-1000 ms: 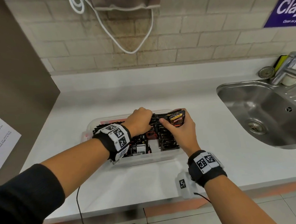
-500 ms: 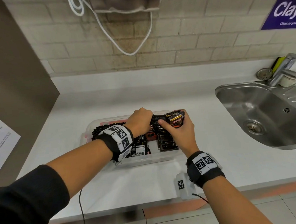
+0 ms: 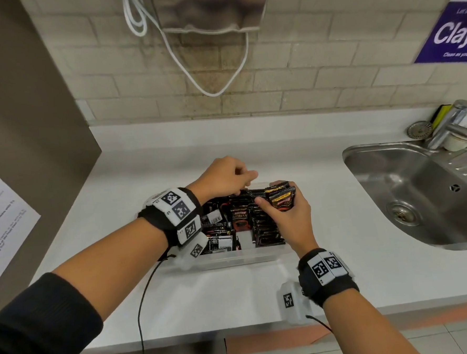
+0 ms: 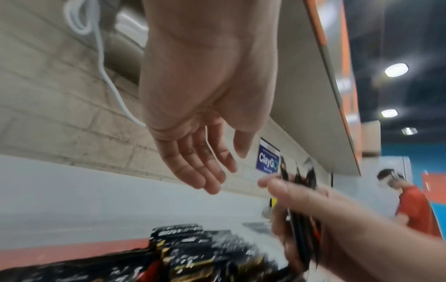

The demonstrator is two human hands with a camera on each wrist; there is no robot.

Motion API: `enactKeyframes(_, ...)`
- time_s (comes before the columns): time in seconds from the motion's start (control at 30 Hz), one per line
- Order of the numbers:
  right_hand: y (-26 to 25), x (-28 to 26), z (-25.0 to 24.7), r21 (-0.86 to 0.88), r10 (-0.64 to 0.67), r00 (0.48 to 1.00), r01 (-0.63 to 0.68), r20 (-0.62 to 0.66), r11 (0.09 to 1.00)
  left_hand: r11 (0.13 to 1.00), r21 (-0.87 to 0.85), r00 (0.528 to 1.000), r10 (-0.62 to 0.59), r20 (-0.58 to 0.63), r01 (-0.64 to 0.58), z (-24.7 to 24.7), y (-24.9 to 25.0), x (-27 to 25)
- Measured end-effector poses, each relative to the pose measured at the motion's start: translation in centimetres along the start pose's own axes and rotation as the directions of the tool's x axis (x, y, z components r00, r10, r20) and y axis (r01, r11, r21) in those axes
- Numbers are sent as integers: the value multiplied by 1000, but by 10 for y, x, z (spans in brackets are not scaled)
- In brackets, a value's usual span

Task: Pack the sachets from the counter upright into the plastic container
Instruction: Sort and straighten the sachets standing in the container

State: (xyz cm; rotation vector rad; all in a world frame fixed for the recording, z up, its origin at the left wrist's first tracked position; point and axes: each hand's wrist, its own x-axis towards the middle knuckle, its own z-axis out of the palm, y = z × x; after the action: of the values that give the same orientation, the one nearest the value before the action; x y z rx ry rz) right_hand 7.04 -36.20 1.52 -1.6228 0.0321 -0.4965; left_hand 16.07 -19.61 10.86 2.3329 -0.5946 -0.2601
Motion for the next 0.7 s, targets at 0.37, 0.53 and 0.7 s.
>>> enactKeyframes(0.37,-2,-2,5,-57,-16,999,19,50,998,984,-149,950,135,281,-95,0,21,-5)
enactKeyframes(0.53,-6,-4,5,-82,-44,998,47,43,996,982,-171,958,122,258,-79,3,25,-5)
enactKeyframes(0.7,-5,-6,6,-81,-21,999,18,-36,997,967,-240,981,119,154,-79,-4,24,-8)
